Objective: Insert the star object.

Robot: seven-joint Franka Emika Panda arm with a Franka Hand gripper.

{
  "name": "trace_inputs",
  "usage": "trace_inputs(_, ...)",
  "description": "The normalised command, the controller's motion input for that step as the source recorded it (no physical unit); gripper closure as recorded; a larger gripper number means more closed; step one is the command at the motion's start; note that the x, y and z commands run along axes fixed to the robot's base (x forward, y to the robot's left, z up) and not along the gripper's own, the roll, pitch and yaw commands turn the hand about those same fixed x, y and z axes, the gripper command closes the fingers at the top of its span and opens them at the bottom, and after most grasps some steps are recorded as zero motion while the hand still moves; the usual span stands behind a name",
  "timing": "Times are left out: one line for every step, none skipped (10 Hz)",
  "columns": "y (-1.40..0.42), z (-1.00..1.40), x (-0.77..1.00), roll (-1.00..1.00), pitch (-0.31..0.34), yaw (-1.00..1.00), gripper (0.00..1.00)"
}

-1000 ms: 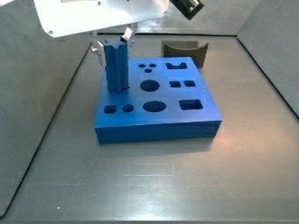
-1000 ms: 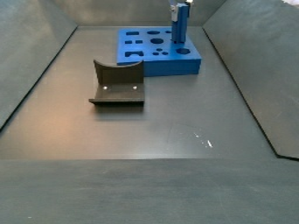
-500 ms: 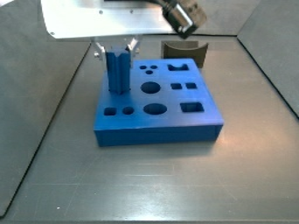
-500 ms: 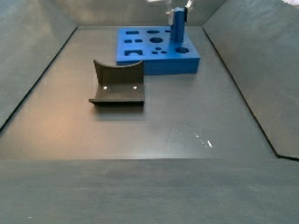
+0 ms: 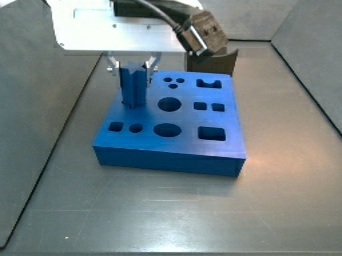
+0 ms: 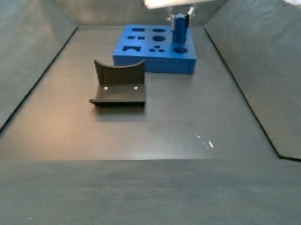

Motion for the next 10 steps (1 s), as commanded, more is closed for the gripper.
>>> trace_inputs(0.00, -0.74, -0.11, 0.00, -0.096, 0.00, 1.00)
trace_inputs(0.00, -0.69, -0.10, -0.01, -0.140, 0.01, 1.00)
trace_inputs(0.00, -0.70, 0.00, -0.09, -0.099, 0.02, 1.00)
trace_inputs(0.00, -0.48, -0.03, -0.21, -0.253, 0.00, 1.00)
trace_inputs(0.00, -0.45, -0.03, -0.20, -0.299, 0.00, 1.00)
trace_inputs(0.00, -0.42, -0.07, -0.20, -0.329, 0.00, 1.00)
trace_inputs(0.00, -0.43, -0.07, -0.19, -0.330, 0.00, 1.00)
trace_inputs(0.00, -0.43, -0.10, -0.17, -0.350, 0.00, 1.00)
trace_inputs(-0.07, -0.44, -0.19, -0.09, -0.373, 0.08, 1.00)
trace_inputs(0.00, 0.00, 0.00, 0.00, 0.000, 0.00, 1.00)
